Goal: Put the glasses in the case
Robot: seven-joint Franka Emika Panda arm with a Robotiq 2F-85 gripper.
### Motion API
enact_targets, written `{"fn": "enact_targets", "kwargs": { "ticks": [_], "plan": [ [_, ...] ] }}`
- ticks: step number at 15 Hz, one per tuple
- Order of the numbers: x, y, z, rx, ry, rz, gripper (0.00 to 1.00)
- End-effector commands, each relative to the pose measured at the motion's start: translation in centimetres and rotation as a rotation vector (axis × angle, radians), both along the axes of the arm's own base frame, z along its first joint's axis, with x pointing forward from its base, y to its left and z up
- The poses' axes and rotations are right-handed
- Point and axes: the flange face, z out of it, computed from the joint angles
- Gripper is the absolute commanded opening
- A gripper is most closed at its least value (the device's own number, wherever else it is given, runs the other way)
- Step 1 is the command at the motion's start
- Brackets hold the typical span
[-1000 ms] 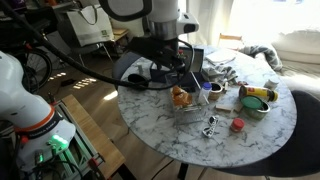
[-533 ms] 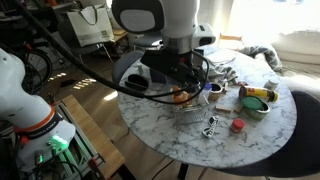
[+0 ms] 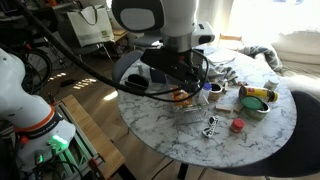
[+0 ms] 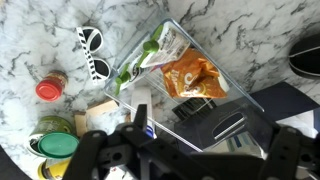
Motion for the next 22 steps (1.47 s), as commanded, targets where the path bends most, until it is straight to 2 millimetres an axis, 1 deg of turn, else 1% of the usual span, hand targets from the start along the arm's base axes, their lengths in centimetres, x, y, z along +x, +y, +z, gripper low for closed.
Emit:
{"fn": "enact_targets", "kwargs": {
  "ticks": [1, 2, 3, 5, 9, 13, 16, 18, 20, 22],
  "plan": [
    [0.3, -0.7, -0.6, 0.006, 0.018, -0.008, 1.00],
    [0.5, -1.5, -1.1, 0.006, 0.014, -0.012, 1.00],
    [0.4, -2.7, -1.9, 0.006, 0.019, -0.013, 1.00],
    [-0.1, -4.6, -3.1, 0.016, 0.030, 0.010, 1.00],
    [-1.1, -9.1, -6.0, -0.015, 0.065, 0.021, 1.00],
    [-1.5, -13.0, -8.9, -0.048, 0.100, 0.038, 1.00],
    [-1.4, -15.0, -11.0, -0.058, 0.124, 0.061, 1.00],
    [-1.1, -15.8, -12.2, -0.056, 0.129, 0.070, 1.00],
    [-0.4, -16.3, -13.6, -0.057, 0.134, 0.063, 1.00],
    [0.6, -16.2, -14.9, -0.064, 0.133, 0.067, 1.00]
  ]
}}
